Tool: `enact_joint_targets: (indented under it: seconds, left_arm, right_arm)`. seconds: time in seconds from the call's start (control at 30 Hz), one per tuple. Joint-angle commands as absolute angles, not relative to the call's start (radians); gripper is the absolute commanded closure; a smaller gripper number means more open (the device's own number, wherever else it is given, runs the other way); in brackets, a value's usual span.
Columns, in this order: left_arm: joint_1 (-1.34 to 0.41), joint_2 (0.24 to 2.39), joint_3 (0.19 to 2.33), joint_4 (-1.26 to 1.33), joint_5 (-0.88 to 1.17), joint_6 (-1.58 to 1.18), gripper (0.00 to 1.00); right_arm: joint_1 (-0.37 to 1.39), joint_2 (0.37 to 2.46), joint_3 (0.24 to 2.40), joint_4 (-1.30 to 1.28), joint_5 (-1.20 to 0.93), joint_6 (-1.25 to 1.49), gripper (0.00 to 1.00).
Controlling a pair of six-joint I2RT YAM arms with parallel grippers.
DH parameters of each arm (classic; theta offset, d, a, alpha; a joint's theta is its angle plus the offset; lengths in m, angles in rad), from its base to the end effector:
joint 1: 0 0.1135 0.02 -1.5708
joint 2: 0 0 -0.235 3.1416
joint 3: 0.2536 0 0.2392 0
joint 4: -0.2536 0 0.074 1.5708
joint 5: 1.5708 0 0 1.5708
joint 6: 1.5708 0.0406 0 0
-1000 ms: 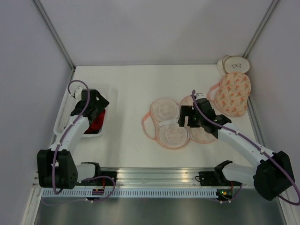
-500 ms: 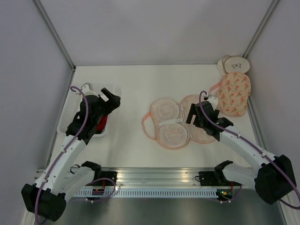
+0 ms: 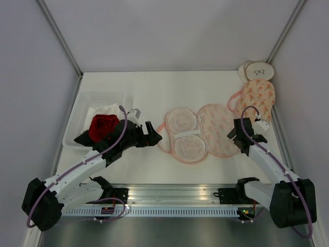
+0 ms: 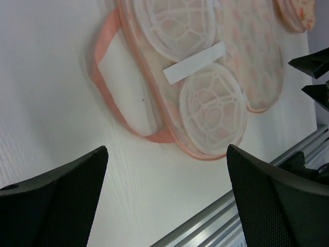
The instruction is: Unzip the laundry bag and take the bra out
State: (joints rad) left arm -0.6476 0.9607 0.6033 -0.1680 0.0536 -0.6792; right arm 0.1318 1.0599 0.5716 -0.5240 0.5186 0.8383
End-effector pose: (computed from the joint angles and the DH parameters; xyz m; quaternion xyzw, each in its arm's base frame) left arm 0.1760 -0.1359 0.2239 -0.0003 0.8663 -0.3256 0.3789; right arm 0.1966 0.0058 0.1702 0.3877 0.8473 -0.0938 0.3506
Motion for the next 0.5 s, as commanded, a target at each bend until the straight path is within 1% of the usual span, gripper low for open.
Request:
enact_joint_targets:
  seconds: [0.0, 0.03, 0.17, 0.23, 0.27, 0.33, 0.37, 0.43, 0.47]
  left_arm:
    - [-0.650, 1.006, 0.584, -0.074, 0.025, -0.673, 0.00]
    - [-0.650, 1.018, 0.584, -0.072, 0.020, -0.683, 0.01]
    - [-0.650, 1.043, 0.577, -0.057, 0.029, -0.712, 0.01]
    - [-0.650, 1.032, 0.565, -0.052, 0.025, -0.729, 0.01]
    - [-0.650, 1.026, 0.552, -0.052, 0.018, -0.733, 0.02]
    - [-0.650, 0.999, 0.537, -0.054, 0.005, -0.747, 0.02]
    - [-0.650, 0.990, 0.520, -0.054, 0.005, -0.752, 0.02]
    - [-0.650, 0.967, 0.508, -0.055, -0.018, -0.761, 0.02]
    - [-0.650, 0.963, 0.500, -0.055, -0.018, -0.762, 0.02]
  right_arm:
    - [0.114, 1.097, 0.543, -0.506, 0.496, 0.885, 0.02]
    - [0.112, 1.103, 0.525, -0.499, 0.486, 0.888, 0.02]
    - [0.095, 1.134, 0.488, -0.454, 0.463, 0.902, 0.11]
    - [0.091, 1.149, 0.473, -0.423, 0.436, 0.903, 0.16]
    - [0.091, 1.154, 0.466, -0.414, 0.430, 0.904, 0.23]
    - [0.087, 1.172, 0.450, -0.385, 0.413, 0.904, 0.29]
    - [0.089, 1.178, 0.446, -0.376, 0.402, 0.904, 0.37]
    - [0.087, 1.192, 0.448, -0.364, 0.379, 0.897, 0.49]
    - [0.086, 1.192, 0.448, -0.359, 0.373, 0.899, 0.63]
